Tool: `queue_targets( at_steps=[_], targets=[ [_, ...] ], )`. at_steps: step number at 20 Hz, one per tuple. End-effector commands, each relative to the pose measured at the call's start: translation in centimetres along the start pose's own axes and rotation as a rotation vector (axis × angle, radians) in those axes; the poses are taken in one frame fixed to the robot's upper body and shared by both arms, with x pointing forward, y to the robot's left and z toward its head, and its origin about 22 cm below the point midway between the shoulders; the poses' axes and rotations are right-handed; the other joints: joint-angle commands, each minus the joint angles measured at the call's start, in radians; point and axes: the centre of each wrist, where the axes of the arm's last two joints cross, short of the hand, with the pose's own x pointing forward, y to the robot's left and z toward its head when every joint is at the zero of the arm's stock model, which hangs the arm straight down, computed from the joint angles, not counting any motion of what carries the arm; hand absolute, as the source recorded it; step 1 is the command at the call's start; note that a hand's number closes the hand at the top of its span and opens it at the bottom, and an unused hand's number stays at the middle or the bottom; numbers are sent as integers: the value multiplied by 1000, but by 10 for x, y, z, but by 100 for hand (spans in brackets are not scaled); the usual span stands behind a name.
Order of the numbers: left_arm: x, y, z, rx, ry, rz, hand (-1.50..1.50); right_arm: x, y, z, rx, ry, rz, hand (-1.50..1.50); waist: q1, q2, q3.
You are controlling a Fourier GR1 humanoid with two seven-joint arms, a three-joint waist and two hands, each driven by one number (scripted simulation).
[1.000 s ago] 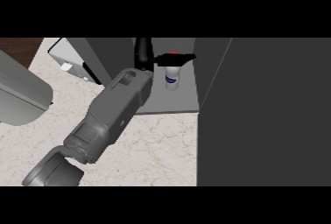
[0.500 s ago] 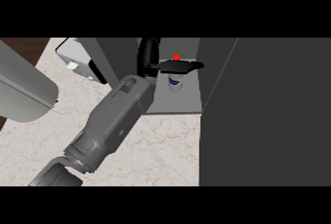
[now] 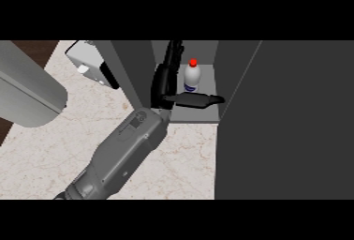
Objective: Pick up the bottled water, place it into the cabinet and close the cabinet
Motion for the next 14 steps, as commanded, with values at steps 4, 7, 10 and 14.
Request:
queue_targets(
  at_steps=[4, 7, 10, 14],
  targets=[
    [3, -3, 63, -58, 12, 83, -150, 29, 22, -19, 2, -64, 42, -150, 18, 0, 0],
    [24, 12, 74, -53, 27, 99, -150, 34, 12, -20, 21, -48, 37, -150, 20, -1, 0],
    [31, 4, 113, -62, 31, 131, -150, 31, 17, -17, 38, -40, 51, -150, 17, -4, 0],
    [26, 24, 134, -36, 29, 120, -150, 30, 19, -27, 212, 35, 20, 150, 9, 4, 0]
  ],
)
